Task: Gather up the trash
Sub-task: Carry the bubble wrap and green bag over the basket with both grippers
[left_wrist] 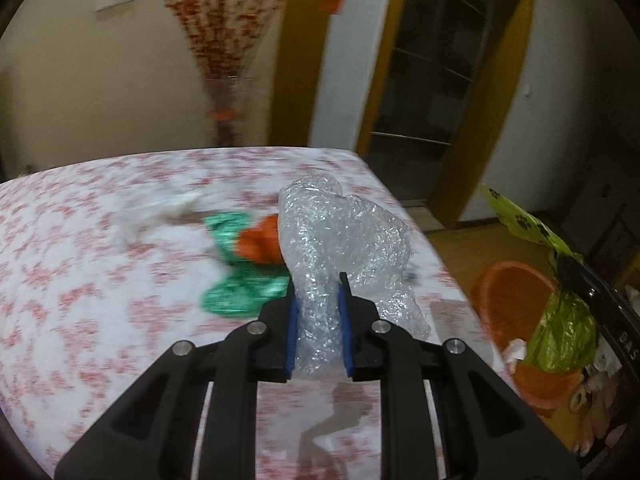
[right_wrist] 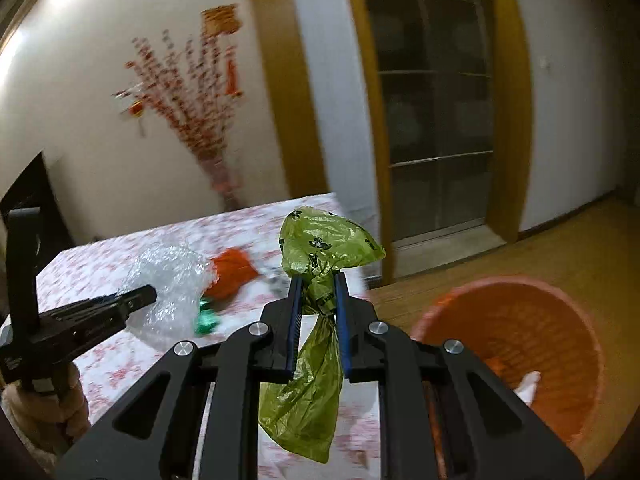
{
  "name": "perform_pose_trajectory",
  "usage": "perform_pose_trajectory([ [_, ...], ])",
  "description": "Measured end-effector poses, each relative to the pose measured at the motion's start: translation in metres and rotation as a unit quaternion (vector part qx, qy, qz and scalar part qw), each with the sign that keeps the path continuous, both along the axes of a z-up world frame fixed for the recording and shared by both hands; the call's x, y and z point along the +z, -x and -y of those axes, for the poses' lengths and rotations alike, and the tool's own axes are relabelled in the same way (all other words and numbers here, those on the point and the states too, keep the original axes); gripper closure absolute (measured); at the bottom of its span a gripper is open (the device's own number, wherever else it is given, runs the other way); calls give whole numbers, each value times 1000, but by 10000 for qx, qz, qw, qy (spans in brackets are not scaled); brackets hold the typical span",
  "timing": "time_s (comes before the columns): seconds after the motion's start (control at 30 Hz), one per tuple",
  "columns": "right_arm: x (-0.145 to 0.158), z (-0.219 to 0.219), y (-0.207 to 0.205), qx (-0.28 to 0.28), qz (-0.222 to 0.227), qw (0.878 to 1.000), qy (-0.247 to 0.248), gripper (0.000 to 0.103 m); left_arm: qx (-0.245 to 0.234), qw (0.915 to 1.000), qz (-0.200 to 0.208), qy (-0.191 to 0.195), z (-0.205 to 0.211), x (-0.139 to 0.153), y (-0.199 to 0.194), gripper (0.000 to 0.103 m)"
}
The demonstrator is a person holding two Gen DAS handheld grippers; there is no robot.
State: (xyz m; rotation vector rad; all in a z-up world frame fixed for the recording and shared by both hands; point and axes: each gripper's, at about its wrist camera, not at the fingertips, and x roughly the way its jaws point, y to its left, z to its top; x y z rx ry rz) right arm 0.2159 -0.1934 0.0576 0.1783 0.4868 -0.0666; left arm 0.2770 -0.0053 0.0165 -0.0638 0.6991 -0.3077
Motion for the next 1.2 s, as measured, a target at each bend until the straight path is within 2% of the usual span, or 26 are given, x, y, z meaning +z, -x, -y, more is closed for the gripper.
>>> perform_pose_trajectory([
  [0.2, 1, 36, 18, -538, 58, 9985, 10, 88, -538, 9985, -24, 68, 52, 2, 5, 84],
  [0.53, -8, 76, 41, -1034, 13, 9946, -38, 88, -1291, 9915, -76, 116, 130, 4, 15, 84],
  [1.2, -28, 136, 57, -1581, -90, 9864, -436, 88, -1987, 9793, -394, 55, 219, -19, 21, 84],
])
